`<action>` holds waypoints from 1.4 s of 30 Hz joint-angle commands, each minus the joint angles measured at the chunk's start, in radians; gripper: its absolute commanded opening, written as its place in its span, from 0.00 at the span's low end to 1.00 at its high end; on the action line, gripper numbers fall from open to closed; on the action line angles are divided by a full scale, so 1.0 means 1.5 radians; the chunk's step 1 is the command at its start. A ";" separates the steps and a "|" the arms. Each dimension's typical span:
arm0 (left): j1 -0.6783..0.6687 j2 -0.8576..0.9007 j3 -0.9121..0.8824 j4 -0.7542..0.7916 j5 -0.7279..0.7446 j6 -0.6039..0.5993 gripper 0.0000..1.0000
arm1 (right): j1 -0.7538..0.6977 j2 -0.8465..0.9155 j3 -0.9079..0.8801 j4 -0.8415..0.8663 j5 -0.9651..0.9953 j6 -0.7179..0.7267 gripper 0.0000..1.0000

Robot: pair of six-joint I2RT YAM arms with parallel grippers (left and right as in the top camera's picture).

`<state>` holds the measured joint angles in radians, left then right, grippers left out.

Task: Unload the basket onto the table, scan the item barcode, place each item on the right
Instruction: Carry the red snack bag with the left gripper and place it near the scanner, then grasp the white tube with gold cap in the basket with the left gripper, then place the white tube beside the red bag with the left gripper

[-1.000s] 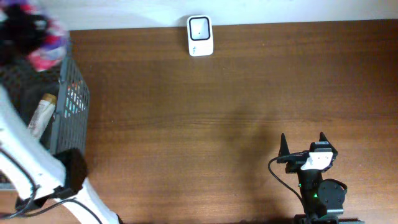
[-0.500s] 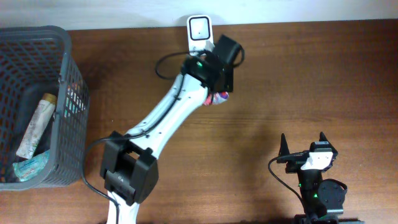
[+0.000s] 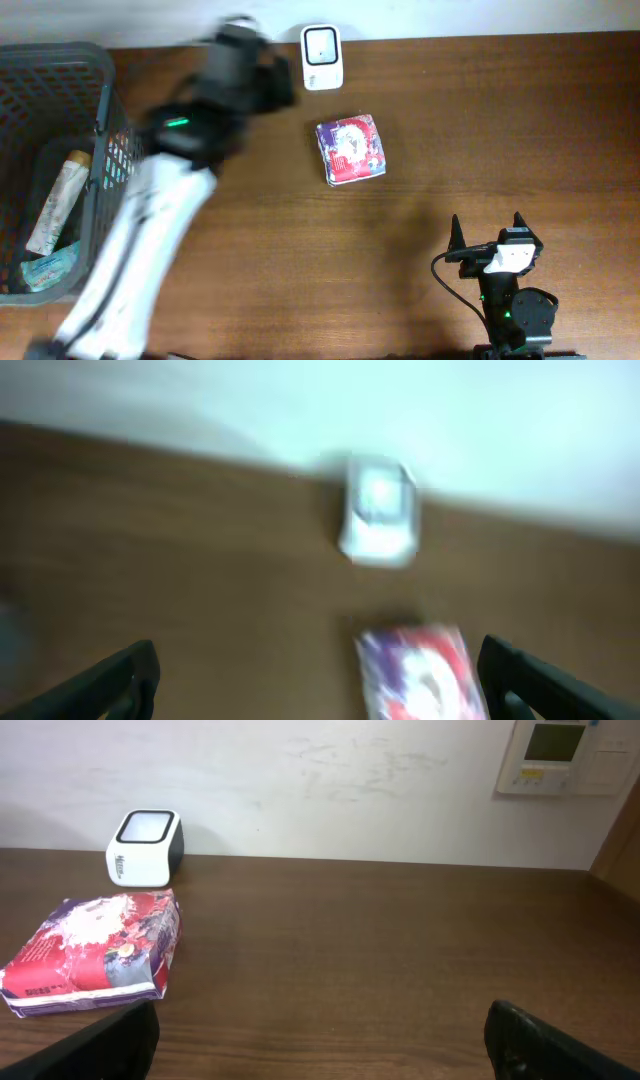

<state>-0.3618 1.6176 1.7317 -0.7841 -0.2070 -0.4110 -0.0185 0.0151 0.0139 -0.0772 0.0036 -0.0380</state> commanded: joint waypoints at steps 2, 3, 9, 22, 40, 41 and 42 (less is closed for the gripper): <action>0.371 -0.171 0.007 -0.041 -0.017 0.042 0.99 | 0.004 -0.005 -0.006 -0.002 0.004 -0.004 0.99; 0.414 -0.170 0.007 -0.042 -0.017 0.103 0.94 | 0.004 -0.005 -0.006 -0.002 0.004 -0.004 0.99; 0.578 0.061 0.000 -0.039 -0.017 0.433 0.99 | 0.004 -0.005 -0.006 -0.002 0.004 -0.004 0.99; 0.643 0.286 -0.130 0.042 0.041 0.706 0.99 | 0.004 -0.005 -0.006 -0.002 0.004 -0.004 0.99; 0.629 -0.201 -0.026 0.125 0.375 -0.054 0.00 | 0.004 -0.005 -0.006 -0.002 0.004 -0.004 0.99; 0.615 -0.214 -0.026 0.128 0.389 -0.085 0.00 | 0.004 -0.005 -0.006 -0.002 0.004 -0.004 0.99; 0.565 -0.224 -0.026 0.128 0.391 -0.100 0.00 | 0.004 -0.005 -0.006 -0.002 0.004 -0.004 0.99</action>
<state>0.5789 1.3029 1.6909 -0.6018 0.2512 -0.3424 -0.0185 0.0151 0.0139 -0.0772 0.0032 -0.0380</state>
